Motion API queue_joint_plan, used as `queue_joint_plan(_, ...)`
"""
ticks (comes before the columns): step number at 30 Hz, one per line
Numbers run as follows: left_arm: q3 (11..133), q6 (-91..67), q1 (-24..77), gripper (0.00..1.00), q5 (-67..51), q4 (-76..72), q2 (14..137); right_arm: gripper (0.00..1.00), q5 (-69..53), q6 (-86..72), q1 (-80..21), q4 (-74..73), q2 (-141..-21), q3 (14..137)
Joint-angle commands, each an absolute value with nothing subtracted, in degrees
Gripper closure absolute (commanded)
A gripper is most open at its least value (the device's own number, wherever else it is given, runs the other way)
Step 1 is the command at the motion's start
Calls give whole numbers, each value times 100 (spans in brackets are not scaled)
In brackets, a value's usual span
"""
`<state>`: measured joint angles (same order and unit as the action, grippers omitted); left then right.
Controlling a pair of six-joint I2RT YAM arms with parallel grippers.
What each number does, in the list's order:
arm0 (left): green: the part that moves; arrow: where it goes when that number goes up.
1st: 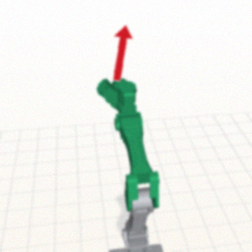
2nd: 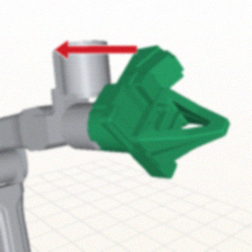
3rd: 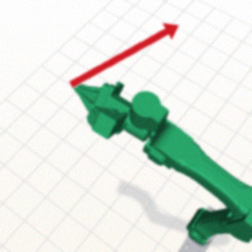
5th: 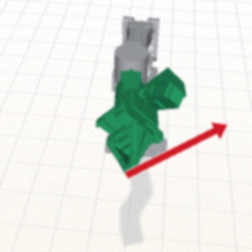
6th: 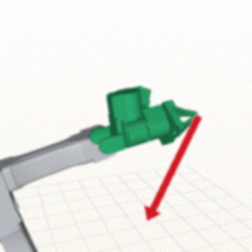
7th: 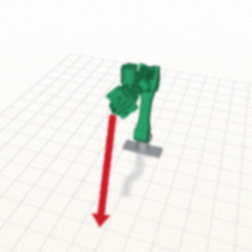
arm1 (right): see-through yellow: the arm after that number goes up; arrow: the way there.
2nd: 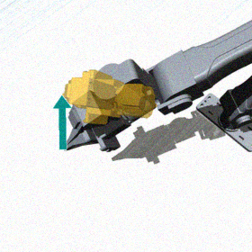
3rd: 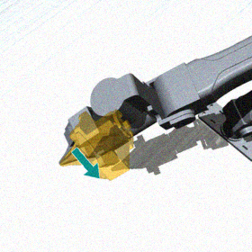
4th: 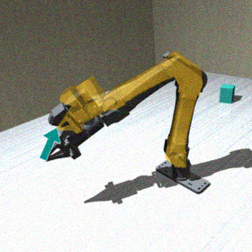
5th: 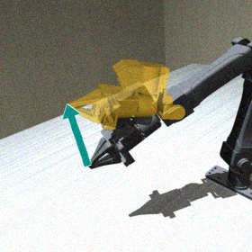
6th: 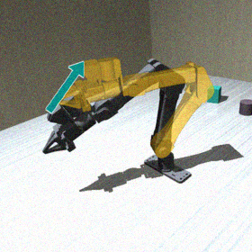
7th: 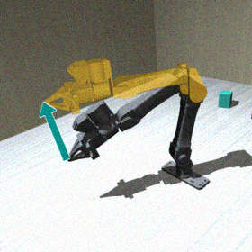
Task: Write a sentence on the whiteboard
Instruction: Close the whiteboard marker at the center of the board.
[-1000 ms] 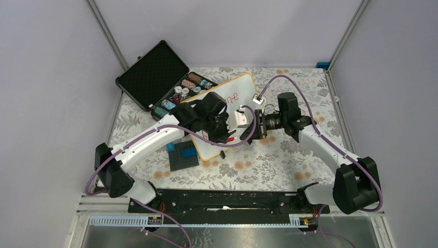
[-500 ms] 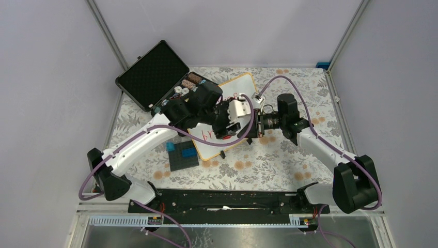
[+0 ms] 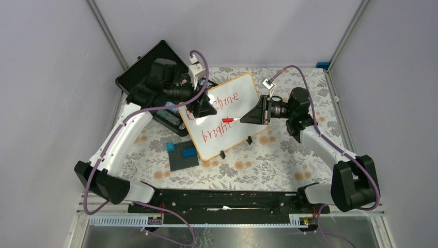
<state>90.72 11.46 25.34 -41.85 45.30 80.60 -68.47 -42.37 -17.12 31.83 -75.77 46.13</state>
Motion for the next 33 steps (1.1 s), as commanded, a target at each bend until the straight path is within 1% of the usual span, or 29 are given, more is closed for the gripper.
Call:
queue_joint_plan(1,8561,382,2385,26,-5645,4044,7480,100,-7163,-5631,-1680,4744,-7465,4808)
queue_joint_plan(3,8141,-38,2374,26,-6007,3692,7349,100,-7172,-5994,-1679,5216,-7453,4778)
queue_joint_plan(6,7802,-527,2364,26,-6428,3278,7287,100,-7154,-6281,-1693,5490,-7449,4758)
queue_joint_plan(9,7742,-608,2363,27,-6304,3218,7273,100,-7194,-6397,-1781,5602,-7415,4771)
queue_joint_plan(12,7668,-716,2364,28,-6264,3124,7271,100,-7233,-6236,-1898,5405,-7352,4794)
queue_joint_plan(16,7501,-955,2372,30,-6412,2903,7276,100,-7259,-6057,-1983,5213,-7297,4824)
queue_joint_plan(22,7386,-870,2411,32,-6443,2882,7316,100,-7302,-5903,-2114,5086,-7356,4896)
queue_joint_plan(25,7382,-837,2508,35,-6490,2874,7330,100,-7311,-5678,-2178,4783,-7362,4913)
queue_joint_plan(30,7363,-839,2596,41,-6517,2888,7390,100,-7304,-5627,-2234,4746,-7370,4915)
queue_joint_plan(33,7356,-855,2618,47,-6513,2858,7417,100,-7286,-5572,-2273,4666,-7391,4940)
